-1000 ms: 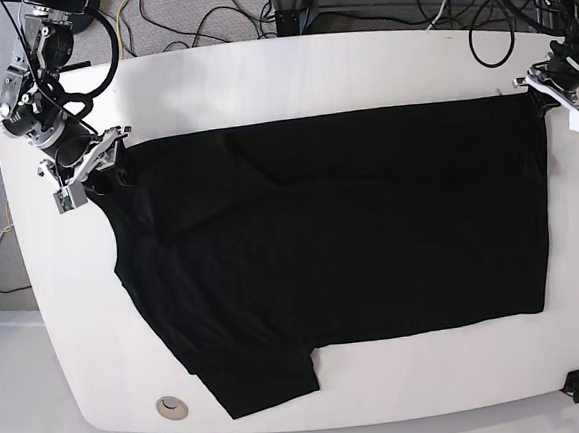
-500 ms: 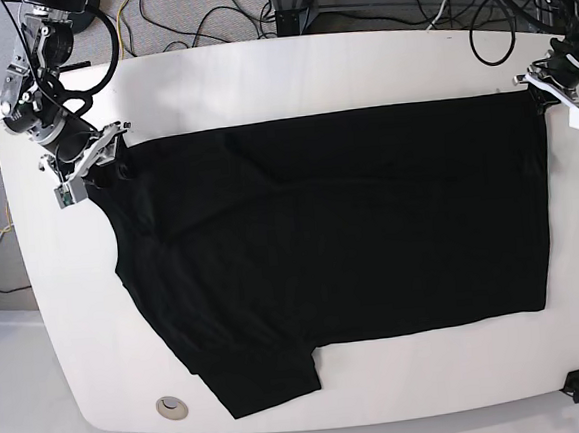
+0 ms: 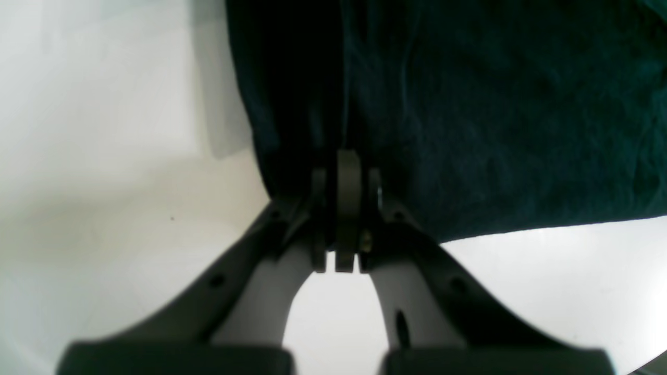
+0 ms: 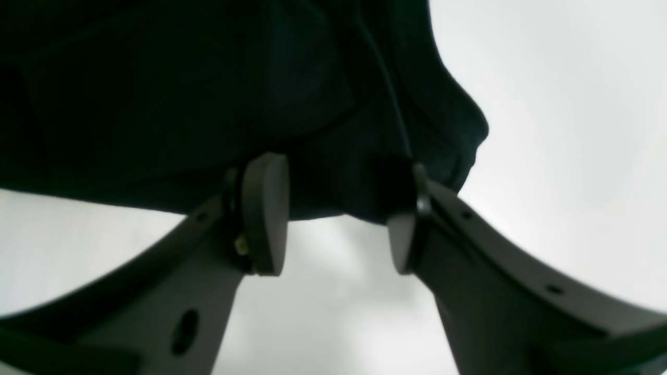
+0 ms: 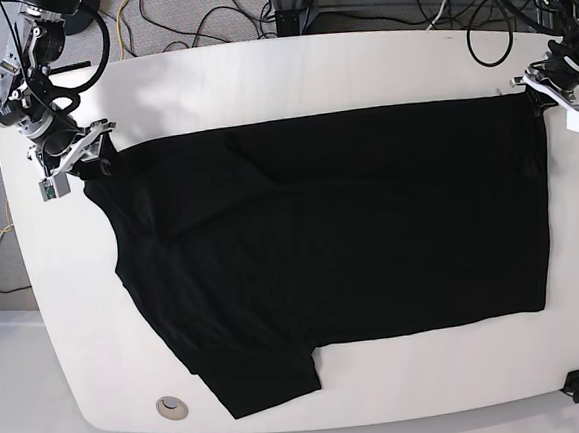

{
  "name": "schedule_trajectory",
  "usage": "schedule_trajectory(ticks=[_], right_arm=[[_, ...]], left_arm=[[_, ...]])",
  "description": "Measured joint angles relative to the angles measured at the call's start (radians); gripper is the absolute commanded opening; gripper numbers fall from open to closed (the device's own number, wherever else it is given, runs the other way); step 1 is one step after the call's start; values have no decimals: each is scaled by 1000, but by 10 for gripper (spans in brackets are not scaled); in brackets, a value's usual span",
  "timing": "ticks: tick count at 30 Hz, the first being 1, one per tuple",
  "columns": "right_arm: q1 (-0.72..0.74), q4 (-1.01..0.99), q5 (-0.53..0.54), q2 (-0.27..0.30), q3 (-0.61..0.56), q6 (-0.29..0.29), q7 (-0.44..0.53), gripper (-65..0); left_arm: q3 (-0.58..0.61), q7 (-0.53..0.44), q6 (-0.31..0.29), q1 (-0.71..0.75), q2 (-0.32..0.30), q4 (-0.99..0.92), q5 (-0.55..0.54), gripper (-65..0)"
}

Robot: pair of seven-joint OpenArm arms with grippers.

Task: Fold the T-shirt properly
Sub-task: 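Hold the shirt edge and adjust the right gripper's grip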

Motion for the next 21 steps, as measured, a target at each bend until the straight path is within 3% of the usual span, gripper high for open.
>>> schedule_trajectory(ticks=[6,8,11,12,14,21], right_arm=[[0,6,49,-3,-10,9,-1,-370],[0,6,47,-3,-10,8,-1,-429],[0,5,41,-3,-11,8,0,-573],[0,4,37,-2,-11,7,0,-569],[1,3,21,-3,-11,6,-1,-650],[0,8,21,0,-18,7,-20,-650]], left_arm=[[-1,1,0,-7,0,0,4,-650],[-1,1,0,-11,0,0,5,-650],[-1,5,0,-14,0,-1,7,-650],[-1,5,0,-14,0,-1,7,-650],[-1,9,0,-14,0,-1,6,-650],[2,37,0,-20,0,-5,-1,-650]])
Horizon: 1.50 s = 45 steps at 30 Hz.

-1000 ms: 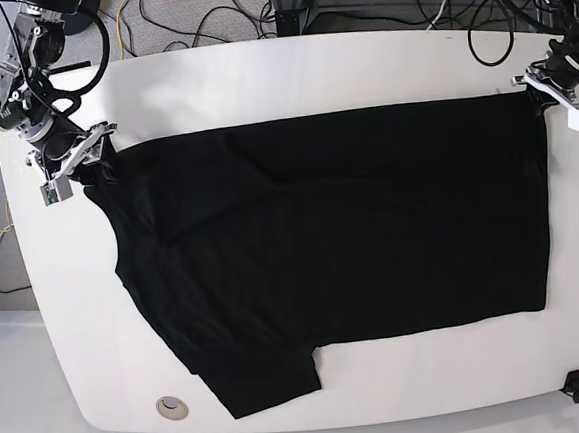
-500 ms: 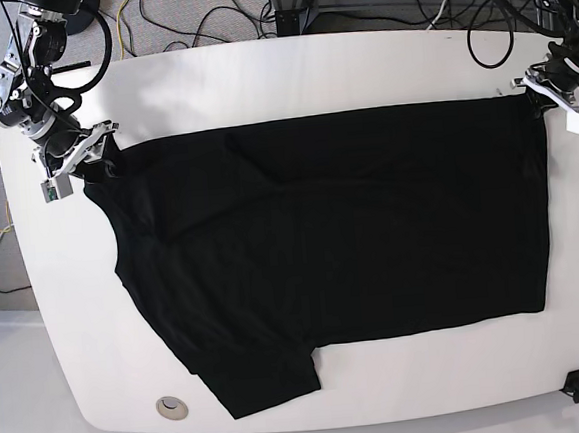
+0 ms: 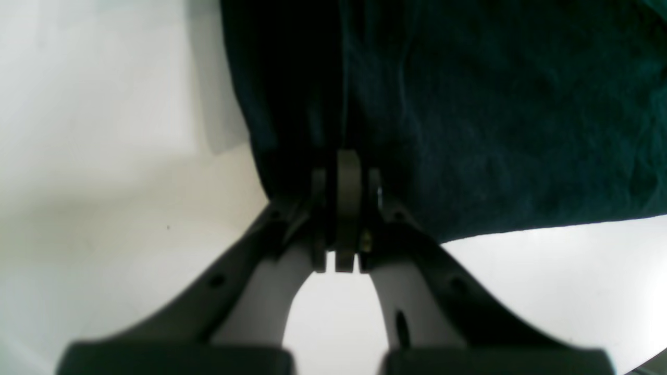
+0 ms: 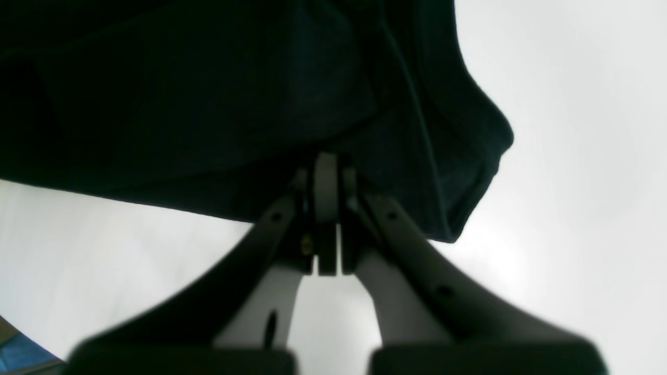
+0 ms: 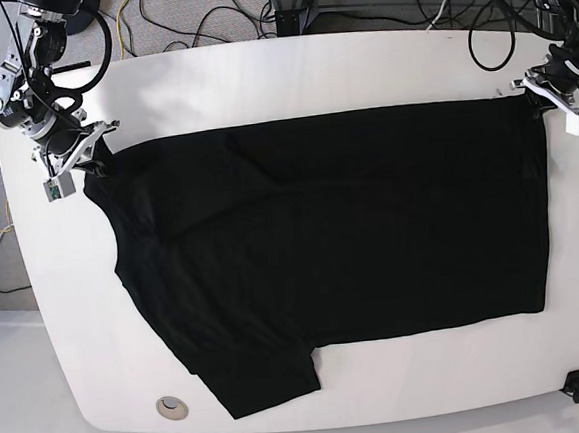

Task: Fold the T-shirt properly
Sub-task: 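Hold the shirt edge and adjust the right gripper's grip, then pull the shirt edge toward the robot with both grippers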

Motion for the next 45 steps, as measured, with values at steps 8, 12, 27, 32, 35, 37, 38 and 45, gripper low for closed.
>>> schedule_trajectory(ticks=[8,12,27,32,35,37,38,45], right_arm=[[-18,3,34,5,69,1,-31,-650],[-28,2,57,7,107,1,-41,-650],[-20,-3,45,-11,115,-15,-51,-640],[-19,-3,48,-11,120,-35,-51,-405],[-19,-3,46,-16,165,-80,-51,-201],[-10,-4,43,-14,187,-80,-53,-174],[3,-5,41,-16,192,-82,-52,-176],[71,-130,46,-14,199,-81,-50,-180]], left_arm=[[2,14,0,6,0,0,-15,-650],[2,5,-6,43,-5,3,-38,-650],[3,-33,-11,70,-4,6,-56,-600],[5,-21,-11,70,-20,6,-51,-600],[5,-21,-10,70,-19,6,-51,-600],[5,-21,-11,70,-19,6,-51,-600],[5,-21,-10,70,-20,6,-51,-600],[5,-22,-10,70,-19,6,-50,-602]])
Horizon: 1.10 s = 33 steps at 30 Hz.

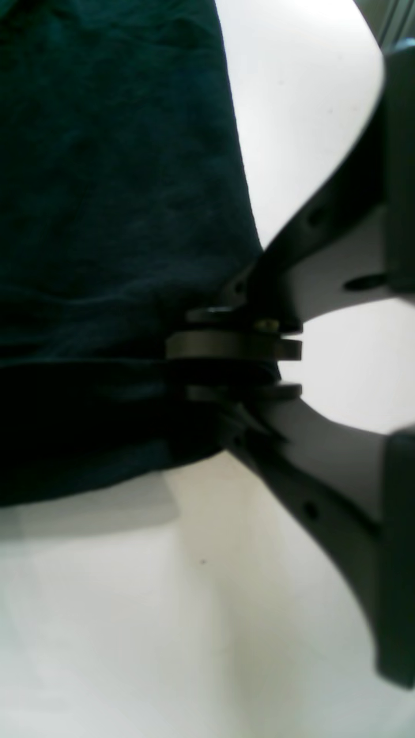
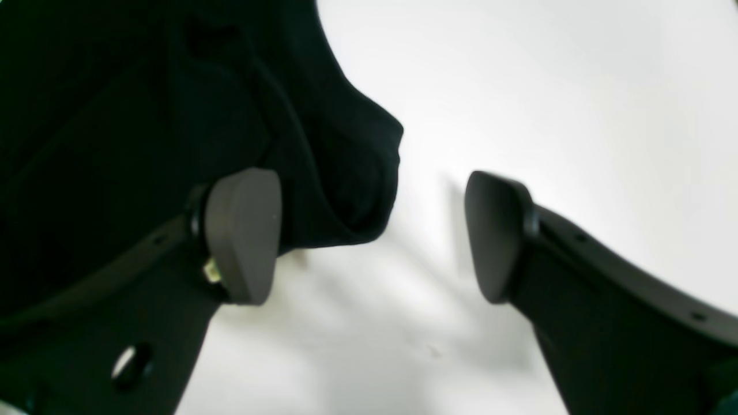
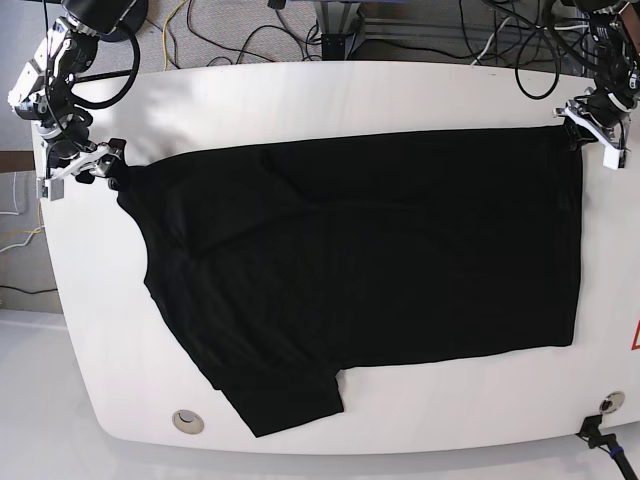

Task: Fold the T-shirt properly
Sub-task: 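Pull the shirt edge toward the robot with both grippers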

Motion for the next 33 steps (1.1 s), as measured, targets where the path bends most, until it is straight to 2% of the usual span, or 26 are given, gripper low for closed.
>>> schedule_trajectory(ticks=[5,11,14,19,21,22,26,33], right_arm=[[50,-92,6,-2,-2,10,0,-180],[58,-116,-2,-5,-26,2,2,-180],[61,-117,3,-33,-52,12,2,-180],[61,-116,5,-36,-47,3,8,-185],[61,-117,5,-38,-48,3,6,-249],[61,-117,5,-39,-48,3,6,-314],[61,-117,-1,-36,-47,2,5,-641],[58,-117,2,-36,-48,3,2,-650]], left_arm=[[0,0,0,2,0,0,-2,-602],[0,0,0,1,0,0,-2,-602],[0,0,0,1,0,0,-2,-602],[0,0,0,1,0,0,-2,-602],[0,0,0,1,0,0,-2,-602],[0,0,0,1,0,0,-2,-602],[0,0,0,1,0,0,-2,-602],[0,0,0,2,0,0,-2,-602]])
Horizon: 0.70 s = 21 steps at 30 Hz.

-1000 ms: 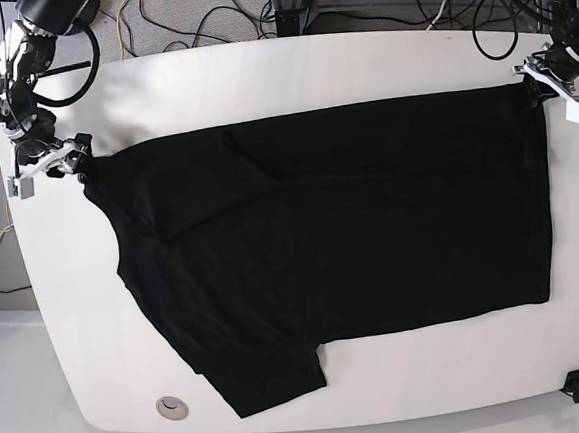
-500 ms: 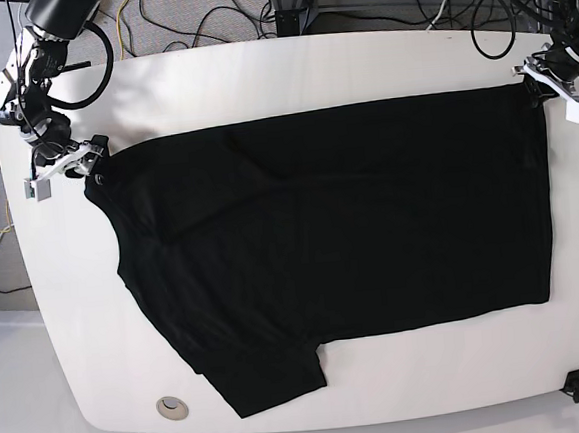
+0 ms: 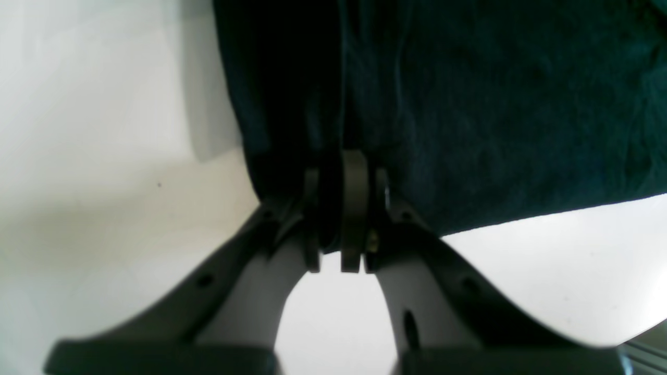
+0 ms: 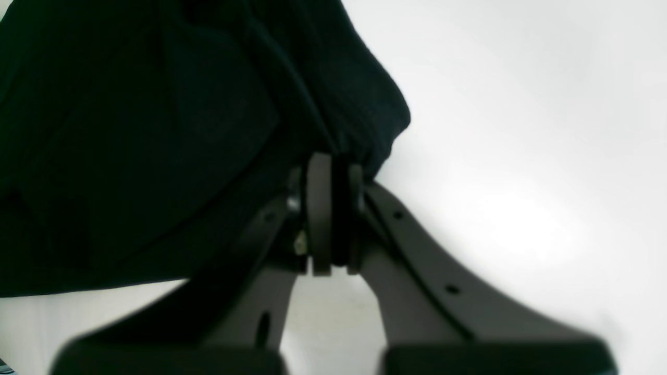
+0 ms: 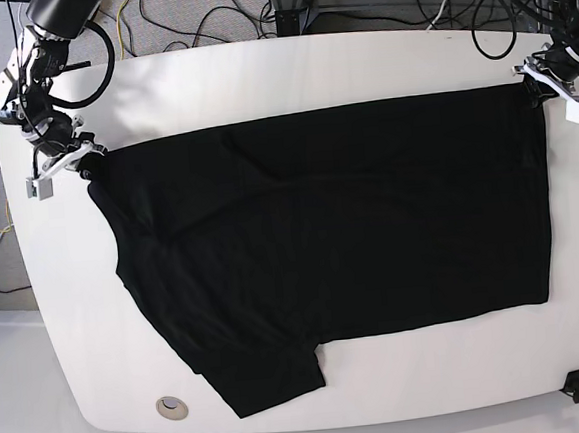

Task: Fold the T-shirt properly
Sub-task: 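Pull the shirt edge toward the robot with both grippers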

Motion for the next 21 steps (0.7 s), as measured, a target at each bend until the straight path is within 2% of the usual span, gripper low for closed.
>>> schedule_trajectory(ticks=[7,16,21], right_arm=[[-71,24,7,0,2,3,9,-650],[-254,172,17,-8,10,-1,15,-650],[-372,275,6,-51,68,3,-4,-650]], left_arm=[[2,-10,0,39,-1,30,1,-602],[0,-27,0,132,-8,64,-18,-602],[-2,-45,-1,174,-11,68,-32,-602]])
